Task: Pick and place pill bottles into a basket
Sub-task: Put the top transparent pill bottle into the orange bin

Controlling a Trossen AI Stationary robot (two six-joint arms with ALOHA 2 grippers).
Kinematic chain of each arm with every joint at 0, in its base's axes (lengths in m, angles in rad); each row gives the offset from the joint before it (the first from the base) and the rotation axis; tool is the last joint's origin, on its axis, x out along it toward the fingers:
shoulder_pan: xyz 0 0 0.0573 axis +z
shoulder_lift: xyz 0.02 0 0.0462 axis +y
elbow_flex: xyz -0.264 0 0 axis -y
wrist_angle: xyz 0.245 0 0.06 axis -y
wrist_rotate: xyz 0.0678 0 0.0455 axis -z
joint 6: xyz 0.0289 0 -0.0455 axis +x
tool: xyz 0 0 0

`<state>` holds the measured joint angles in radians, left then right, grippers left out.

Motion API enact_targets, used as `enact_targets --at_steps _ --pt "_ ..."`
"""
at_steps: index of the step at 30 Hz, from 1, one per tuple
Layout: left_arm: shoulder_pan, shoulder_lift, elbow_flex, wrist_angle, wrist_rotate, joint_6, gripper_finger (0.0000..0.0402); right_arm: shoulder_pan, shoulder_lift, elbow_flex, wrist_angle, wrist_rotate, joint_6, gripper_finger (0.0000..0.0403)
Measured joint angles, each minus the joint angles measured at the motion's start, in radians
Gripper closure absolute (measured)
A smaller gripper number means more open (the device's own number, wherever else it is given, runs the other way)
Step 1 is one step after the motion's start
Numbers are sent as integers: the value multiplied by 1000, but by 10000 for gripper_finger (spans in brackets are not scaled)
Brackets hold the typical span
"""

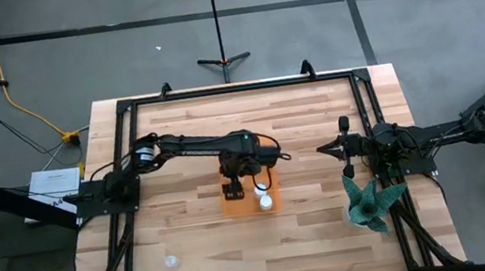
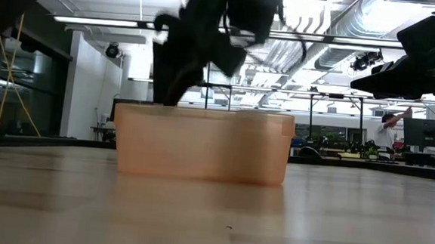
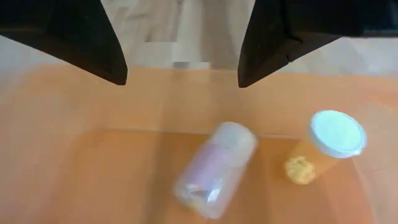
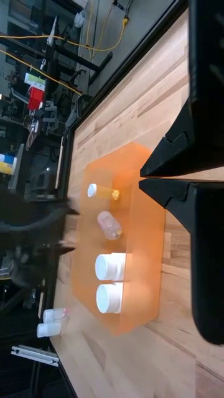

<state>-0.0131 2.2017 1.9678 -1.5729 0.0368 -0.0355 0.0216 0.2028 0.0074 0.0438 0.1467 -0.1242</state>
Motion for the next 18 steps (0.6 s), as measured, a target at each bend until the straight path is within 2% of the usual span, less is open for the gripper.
enact_targets --at_steps 3,7,9,13,18 --pt "-17 -44 -1 2 24 -34 75 0 0 0 0 0 0 396" --pt "-50 -112 -2 1 0 -107 91 0 0 0 -1 0 0 396" --pt "-76 -158 -20 5 -62 -146 100 0 0 0 -1 0 0 396" --pt "-146 -285 -98 17 -249 -259 116 0 0 0 -1 0 0 396" --pt "-227 -540 -340 234 -387 -322 134 0 -1 0 11 13 -24 396"
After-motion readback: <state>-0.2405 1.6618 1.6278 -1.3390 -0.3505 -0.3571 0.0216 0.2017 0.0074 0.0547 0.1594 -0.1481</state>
